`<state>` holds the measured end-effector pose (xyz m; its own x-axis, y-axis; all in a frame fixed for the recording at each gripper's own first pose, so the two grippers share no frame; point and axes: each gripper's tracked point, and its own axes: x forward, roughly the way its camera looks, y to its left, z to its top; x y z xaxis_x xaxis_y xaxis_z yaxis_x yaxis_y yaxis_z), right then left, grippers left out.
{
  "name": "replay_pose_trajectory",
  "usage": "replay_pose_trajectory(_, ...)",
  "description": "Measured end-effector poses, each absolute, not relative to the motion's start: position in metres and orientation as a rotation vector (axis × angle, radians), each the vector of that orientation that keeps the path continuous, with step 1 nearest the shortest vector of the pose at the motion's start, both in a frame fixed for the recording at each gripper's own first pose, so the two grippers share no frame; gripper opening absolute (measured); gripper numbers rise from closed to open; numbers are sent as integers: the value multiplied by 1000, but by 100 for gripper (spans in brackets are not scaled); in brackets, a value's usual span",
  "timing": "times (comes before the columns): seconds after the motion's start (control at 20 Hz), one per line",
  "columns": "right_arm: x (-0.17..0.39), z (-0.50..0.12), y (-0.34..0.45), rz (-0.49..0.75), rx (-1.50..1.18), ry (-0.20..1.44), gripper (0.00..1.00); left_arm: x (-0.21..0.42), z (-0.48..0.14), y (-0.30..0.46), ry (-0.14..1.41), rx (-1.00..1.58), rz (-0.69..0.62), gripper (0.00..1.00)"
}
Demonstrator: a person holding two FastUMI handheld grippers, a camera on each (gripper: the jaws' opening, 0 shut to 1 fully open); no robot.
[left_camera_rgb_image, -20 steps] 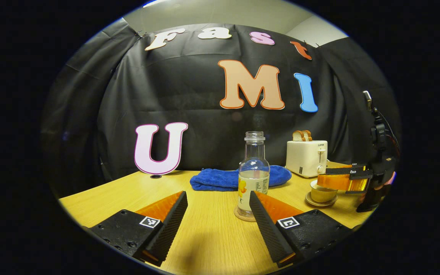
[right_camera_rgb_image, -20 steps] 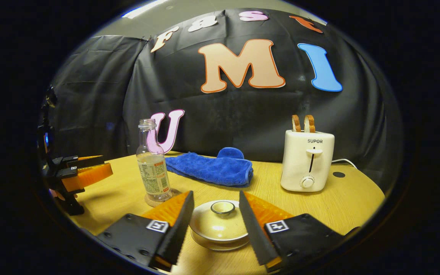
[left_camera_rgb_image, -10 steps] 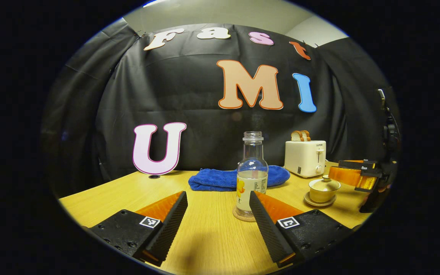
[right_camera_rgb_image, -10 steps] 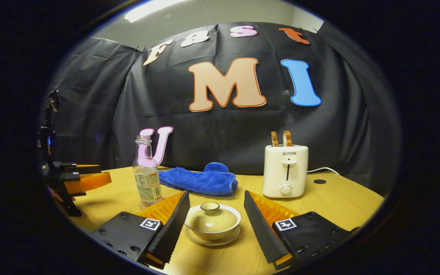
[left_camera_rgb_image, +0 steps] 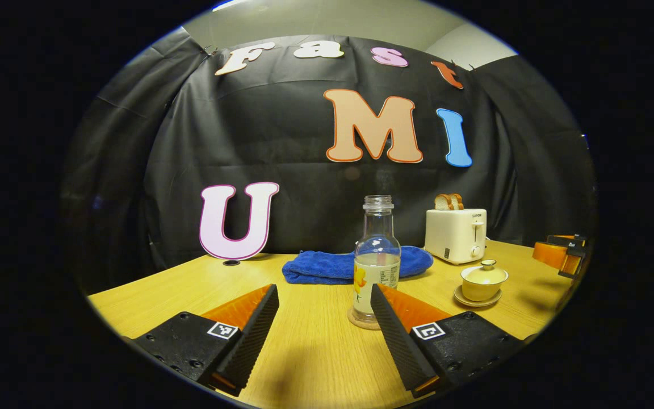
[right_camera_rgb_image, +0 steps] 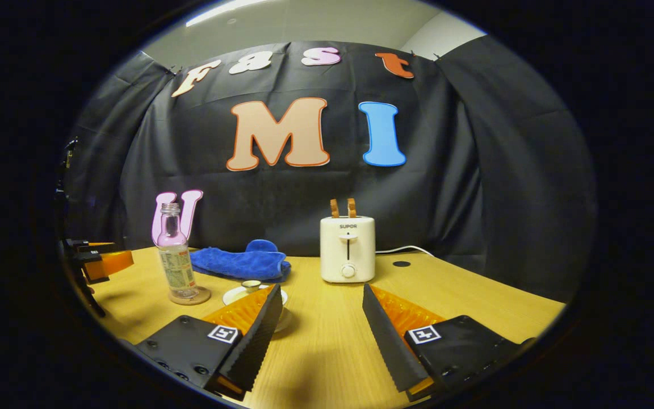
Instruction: Open the teacup lid with one hand, grasp the water bottle and pour water into the teacup with the other hand; after pouring, place the water bottle on the coaster and then close the teacup lid.
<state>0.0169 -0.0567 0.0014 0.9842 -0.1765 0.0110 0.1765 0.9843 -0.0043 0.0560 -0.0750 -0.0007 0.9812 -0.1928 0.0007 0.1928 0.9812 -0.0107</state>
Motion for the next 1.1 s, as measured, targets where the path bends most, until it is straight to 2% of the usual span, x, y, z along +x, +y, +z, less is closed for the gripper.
replay_pose_trajectory(0.1,12,1,-66,-224,-7,-14,88,56,-2,-73,1,-10,-181,95)
replay_pose_trajectory(0.4,11,0,-69,-243,-8,-16,88,57,-2,-70,4,-10,-165,95)
replay_pose_trajectory(0.45,11,0,-70,-250,-8,-15,92,55,-2,-70,4,-10,-165,95)
replay_pose_trajectory(0.55,11,0,-71,-256,-9,-15,92,56,-1,-70,2,-10,-164,95)
replay_pose_trajectory(0.6,10,0,-72,-261,-8,-17,88,57,-1,-69,2,-9,-161,95)
replay_pose_trajectory(0.7,10,0,-72,-262,-8,-17,92,56,-2,-69,1,-9,-157,95)
replay_pose_trajectory(0.8,10,0,-72,-261,-8,-17,88,56,-1,-69,2,-9,-158,95)
replay_pose_trajectory(0.9,10,0,-72,-261,-8,-17,96,56,-2,-69,6,-11,-157,95)
replay_pose_trajectory(1.1,11,0,-72,-261,-8,-18,92,56,-1,-70,2,-10,-162,95)
